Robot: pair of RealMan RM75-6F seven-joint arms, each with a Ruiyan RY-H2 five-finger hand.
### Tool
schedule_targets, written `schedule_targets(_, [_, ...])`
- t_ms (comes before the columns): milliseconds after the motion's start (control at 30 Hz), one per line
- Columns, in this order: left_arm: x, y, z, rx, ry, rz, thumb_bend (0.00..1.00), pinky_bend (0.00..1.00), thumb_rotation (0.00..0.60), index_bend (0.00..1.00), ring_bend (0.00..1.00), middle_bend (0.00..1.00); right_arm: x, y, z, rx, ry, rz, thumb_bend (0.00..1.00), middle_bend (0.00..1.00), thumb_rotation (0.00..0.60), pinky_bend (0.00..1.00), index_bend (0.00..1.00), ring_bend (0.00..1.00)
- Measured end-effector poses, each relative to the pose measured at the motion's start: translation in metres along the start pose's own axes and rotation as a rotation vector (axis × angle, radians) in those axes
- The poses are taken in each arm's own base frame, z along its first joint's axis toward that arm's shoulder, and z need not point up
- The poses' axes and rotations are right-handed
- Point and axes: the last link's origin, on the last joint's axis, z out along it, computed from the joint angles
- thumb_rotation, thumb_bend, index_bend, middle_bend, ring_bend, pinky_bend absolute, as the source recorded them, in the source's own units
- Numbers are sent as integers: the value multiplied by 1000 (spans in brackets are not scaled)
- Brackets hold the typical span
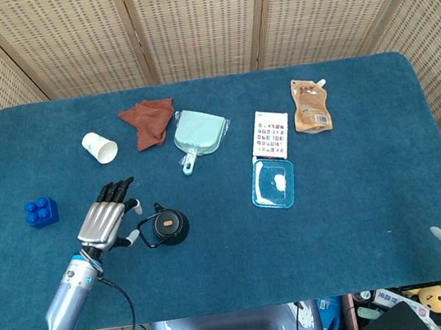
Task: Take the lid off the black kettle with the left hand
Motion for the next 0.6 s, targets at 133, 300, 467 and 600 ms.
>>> schedule_targets(133, [-8,10,11,-10,-21,7,310,0,600,429,0,0,0,1,1,-1,-1,2,0,0,600,0,0,0])
schedule_targets(300, [-19,19,22,-1,-46,17,314,0,600,433,0,0,0,2,2,-5,-4,6,0,0,600,0,0,0])
schedule_targets(467, [-26,25,29,7,-55,20,337,0,600,436,0,0,0,4,2,-7,-5,10,0,0,600,0,0,0])
schedule_targets(600, [-30,29,31,8,-62,19,337,0,600,438,0,0,1,5,3,-13,-7,13,0,0,600,0,0,0])
